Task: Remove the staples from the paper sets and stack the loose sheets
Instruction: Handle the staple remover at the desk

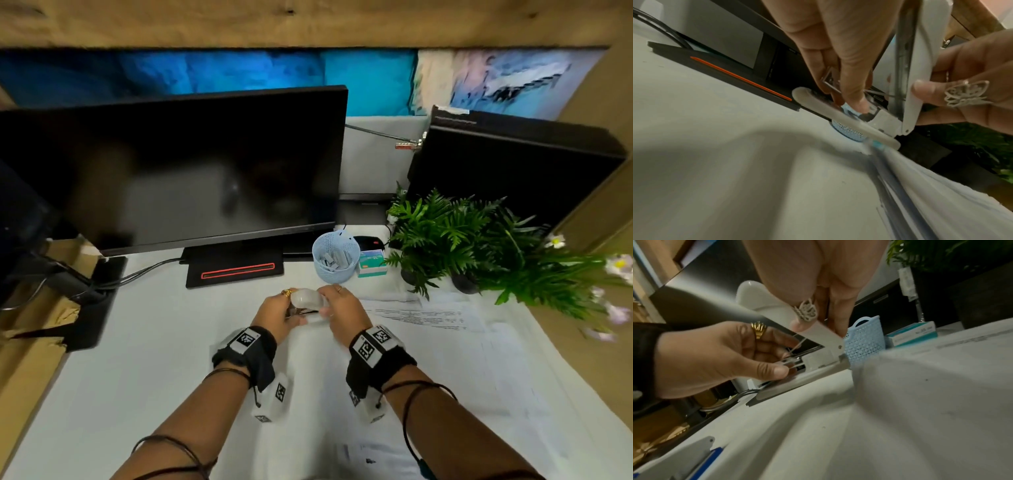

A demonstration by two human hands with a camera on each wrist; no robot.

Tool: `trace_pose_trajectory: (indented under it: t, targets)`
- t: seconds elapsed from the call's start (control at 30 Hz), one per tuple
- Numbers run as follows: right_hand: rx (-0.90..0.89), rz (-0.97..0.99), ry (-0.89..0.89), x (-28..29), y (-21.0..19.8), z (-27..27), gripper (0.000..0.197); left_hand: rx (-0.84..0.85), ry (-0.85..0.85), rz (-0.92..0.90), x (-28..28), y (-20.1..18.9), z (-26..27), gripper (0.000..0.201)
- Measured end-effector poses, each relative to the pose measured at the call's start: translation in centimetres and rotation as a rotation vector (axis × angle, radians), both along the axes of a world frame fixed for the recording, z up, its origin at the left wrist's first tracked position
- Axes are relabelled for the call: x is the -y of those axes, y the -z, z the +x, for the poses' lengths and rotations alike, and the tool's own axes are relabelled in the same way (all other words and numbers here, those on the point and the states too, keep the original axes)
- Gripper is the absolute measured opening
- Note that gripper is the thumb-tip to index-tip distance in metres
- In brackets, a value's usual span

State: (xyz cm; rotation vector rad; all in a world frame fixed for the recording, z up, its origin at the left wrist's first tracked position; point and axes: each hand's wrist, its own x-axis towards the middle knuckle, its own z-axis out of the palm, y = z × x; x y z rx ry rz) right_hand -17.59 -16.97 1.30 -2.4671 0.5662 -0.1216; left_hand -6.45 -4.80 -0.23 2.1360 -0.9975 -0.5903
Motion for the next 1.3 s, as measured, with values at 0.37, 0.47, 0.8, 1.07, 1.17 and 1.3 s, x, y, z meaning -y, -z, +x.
trace_pose_trajectory:
  t: [0.37, 0.47, 0.8, 1.07, 1.17, 1.3]
  targets:
    - [0.058, 0.368, 0.066, 1.3, 3.2, -2.3, 0.038, 0.256, 0.207, 0.257, 1.8, 1.6, 0.6, 0.033]
    - [0.003, 0.262, -0.008, 1.3, 3.1, -1.6, 0.049, 0.286, 0.225, 0.239, 1.8, 2.1, 0.6, 0.035]
    - [0.276, 0.102, 0.168, 1.9, 2.5, -0.8, 0.033, 0.186, 0.099, 0.049, 0.6, 2.0, 2.5, 0.037]
    - [0.334, -0.051, 0.261, 5.1, 5.4, -2.6, 0.031, 0.15, 0.057, 0.055, 1.7, 2.7, 3.3, 0.036]
    - [0.179, -0.038, 0.372, 6.4, 7.0, -3.4, 0.028, 0.109, 0.058, 0.064, 2.3, 3.1, 4.0, 0.036]
    - [0.016, 0.037, 0.399, 7.3, 8.2, -3.6, 0.028, 0.071, 0.105, 0.082, 2.2, 4.2, 4.1, 0.029]
